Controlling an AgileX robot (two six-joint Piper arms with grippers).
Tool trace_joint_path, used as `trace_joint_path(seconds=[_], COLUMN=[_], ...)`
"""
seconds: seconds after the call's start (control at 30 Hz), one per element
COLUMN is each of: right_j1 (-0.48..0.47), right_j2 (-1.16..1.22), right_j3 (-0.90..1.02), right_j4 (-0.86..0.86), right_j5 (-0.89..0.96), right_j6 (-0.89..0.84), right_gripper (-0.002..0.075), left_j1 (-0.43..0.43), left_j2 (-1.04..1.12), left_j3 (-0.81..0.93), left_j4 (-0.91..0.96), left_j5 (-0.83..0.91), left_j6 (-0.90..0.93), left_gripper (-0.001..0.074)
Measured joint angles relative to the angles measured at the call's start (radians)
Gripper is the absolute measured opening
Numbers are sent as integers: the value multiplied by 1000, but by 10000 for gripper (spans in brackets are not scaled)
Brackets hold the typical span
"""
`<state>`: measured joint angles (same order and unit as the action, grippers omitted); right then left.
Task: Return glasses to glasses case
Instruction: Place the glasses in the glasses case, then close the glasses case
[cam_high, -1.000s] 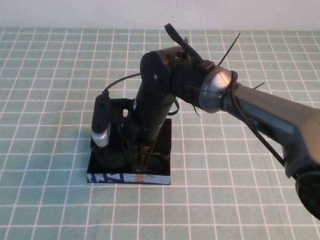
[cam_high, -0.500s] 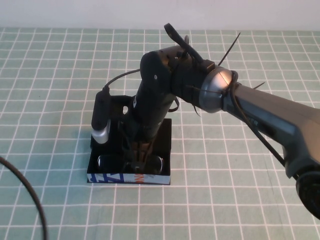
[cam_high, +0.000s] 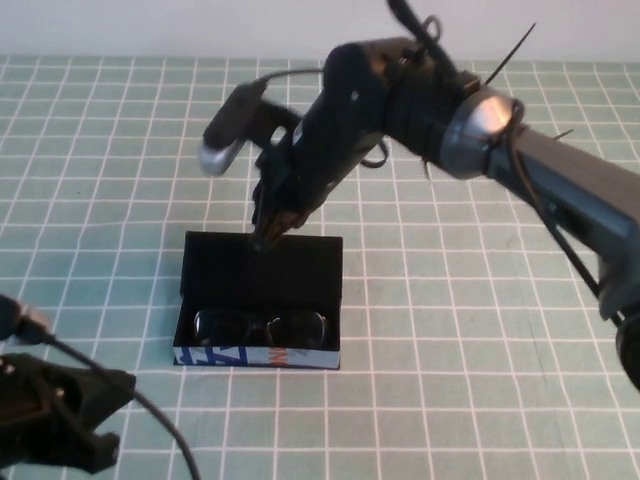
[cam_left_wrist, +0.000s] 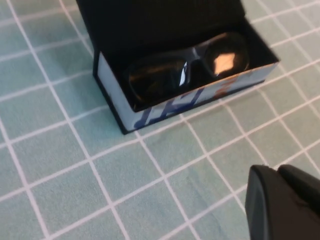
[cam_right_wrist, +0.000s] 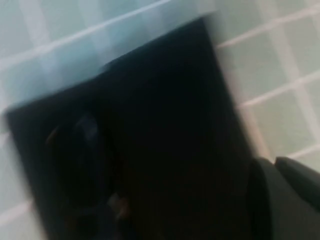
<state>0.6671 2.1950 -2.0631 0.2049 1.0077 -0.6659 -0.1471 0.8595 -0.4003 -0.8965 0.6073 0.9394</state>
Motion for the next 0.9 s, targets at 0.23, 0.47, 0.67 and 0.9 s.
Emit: trace_joint_path(seconds=[0.23, 0.47, 0.67, 0.9], right_j1=[-111, -210, -267, -277], right_j2=[0, 10, 87, 165], right_j3=[0, 0, -1, -1], right_j4=[158, 367, 470, 490], right_j5=[-80, -91, -51, -3], right_j6=[116, 123, 109, 81], right_gripper=[-11, -11, -11, -11], left_j1=[-33, -286, -434, -450], left_j2=[238, 414, 523, 650], left_j3=[4, 4, -20, -129], left_j4=[-216, -426, -521, -532], left_j5=[-113, -346, -536, -553], left_j6=[199, 422, 479, 517], left_gripper=[-1, -1, -1, -1])
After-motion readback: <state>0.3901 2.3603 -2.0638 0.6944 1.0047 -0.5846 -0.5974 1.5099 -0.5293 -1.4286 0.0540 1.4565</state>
